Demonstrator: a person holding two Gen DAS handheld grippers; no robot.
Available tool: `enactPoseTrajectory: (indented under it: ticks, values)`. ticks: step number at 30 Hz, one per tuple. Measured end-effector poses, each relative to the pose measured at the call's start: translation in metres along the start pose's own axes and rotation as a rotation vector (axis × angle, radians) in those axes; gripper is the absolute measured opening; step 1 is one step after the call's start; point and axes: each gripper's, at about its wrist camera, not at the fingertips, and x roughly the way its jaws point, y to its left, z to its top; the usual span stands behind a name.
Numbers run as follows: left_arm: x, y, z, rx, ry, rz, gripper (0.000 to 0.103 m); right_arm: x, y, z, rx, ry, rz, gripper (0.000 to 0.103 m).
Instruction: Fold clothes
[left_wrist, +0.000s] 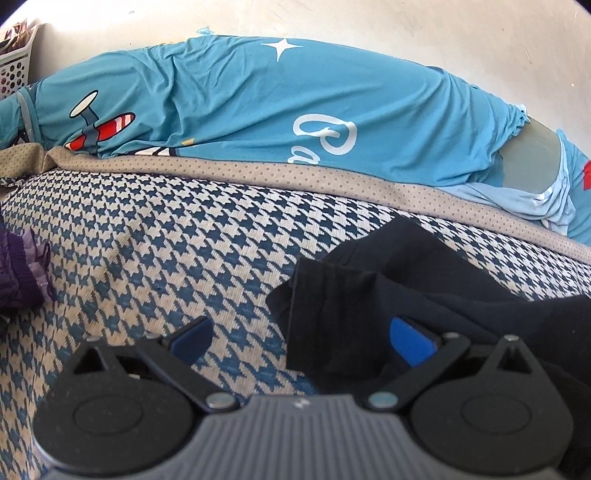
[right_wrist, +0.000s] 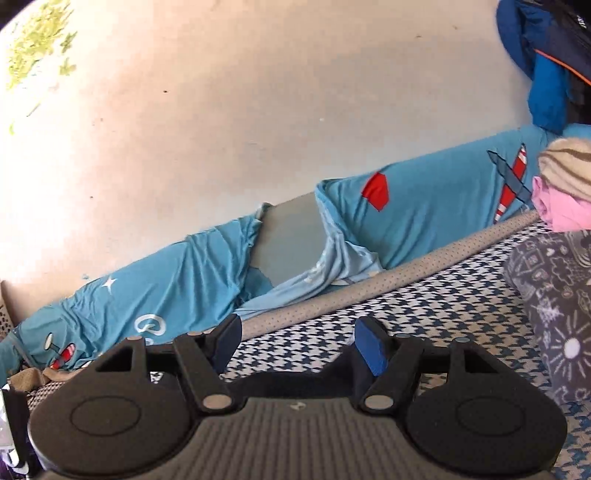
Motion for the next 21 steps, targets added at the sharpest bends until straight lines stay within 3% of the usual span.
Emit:
enactPoseTrajectory:
  ticks: [5, 12, 21]
  values:
    - [-0.001, 0.003, 0.003, 0.004, 0.004, 0.02, 0.103, 0.01, 0.044, -0.014, -0.117, 0.063, 0.135, 0.068]
    - [-0.001, 0.005, 0.006, 0.024, 0.02, 0.038, 0.103, 0.026, 0.088, -0.045, -0.243, 0.162, 0.251, 0.069]
    - [0.002, 0.022, 0.011, -0.016, 0.052, 0.09, 0.103, 0.049, 0.13, -0.087, -0.401, 0.265, 0.299, 0.076]
